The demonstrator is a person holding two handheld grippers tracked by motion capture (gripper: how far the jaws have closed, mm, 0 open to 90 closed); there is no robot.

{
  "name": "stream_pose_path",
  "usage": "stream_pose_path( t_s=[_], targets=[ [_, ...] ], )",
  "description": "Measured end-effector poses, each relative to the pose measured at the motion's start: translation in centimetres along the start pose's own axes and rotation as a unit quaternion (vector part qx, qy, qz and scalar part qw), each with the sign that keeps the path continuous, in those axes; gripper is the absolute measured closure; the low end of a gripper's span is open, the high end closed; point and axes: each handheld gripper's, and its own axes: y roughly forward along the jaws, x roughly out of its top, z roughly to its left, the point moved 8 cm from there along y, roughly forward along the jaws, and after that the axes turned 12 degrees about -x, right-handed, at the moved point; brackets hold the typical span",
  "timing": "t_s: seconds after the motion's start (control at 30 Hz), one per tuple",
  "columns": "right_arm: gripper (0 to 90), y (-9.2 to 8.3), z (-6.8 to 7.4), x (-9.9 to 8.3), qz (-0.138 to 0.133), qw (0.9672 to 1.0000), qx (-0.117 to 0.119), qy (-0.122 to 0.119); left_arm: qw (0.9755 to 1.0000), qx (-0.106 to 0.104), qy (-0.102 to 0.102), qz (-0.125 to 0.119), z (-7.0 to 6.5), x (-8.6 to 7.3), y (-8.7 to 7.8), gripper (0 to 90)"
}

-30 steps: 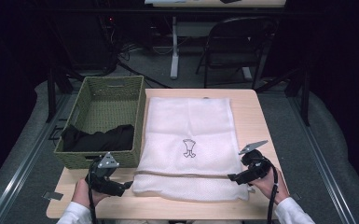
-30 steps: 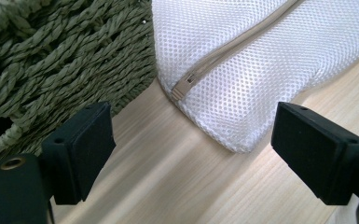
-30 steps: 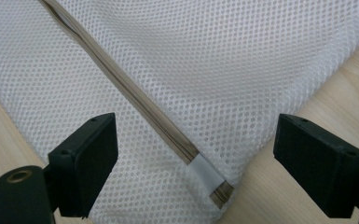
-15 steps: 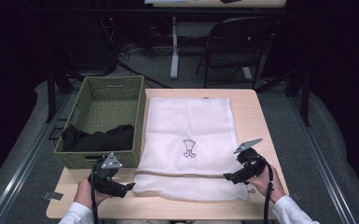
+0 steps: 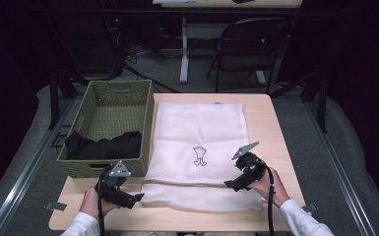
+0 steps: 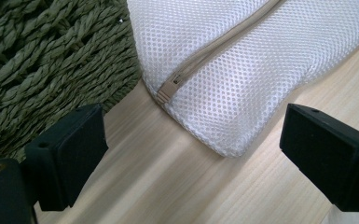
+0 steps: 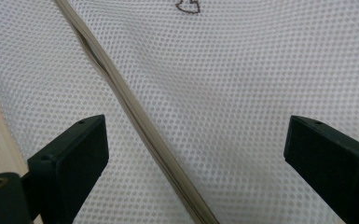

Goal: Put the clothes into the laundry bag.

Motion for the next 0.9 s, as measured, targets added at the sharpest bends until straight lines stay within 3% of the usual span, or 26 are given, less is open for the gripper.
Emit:
stream_pose_path(
  t_s=[0.1,0.3,0.43,0.9],
  targets=[
    [6.8,0.7,0.6,0.8,0.002,0.9998,0.015,-0.012,1.0,-0.004,-0.002,0.001,0.1,0.0,0.3,6.4],
    [8.9,1.8,1.5,2.2,0.006,0.9993,0.019,-0.031,0.9999,-0.011,0.0,0.005,0.0,0.2,0.6,5.0],
    [11.7,2.7,2.3,2.7,0.012,0.9982,0.02,-0.055,0.9999,-0.007,0.004,0.011,0.1,0.3,0.7,4.9],
    [20.8,4.4,3.7,3.9,0.018,0.9964,0.025,-0.078,0.9996,-0.014,0.013,0.021,0.1,0.5,1.4,4.8]
  ],
)
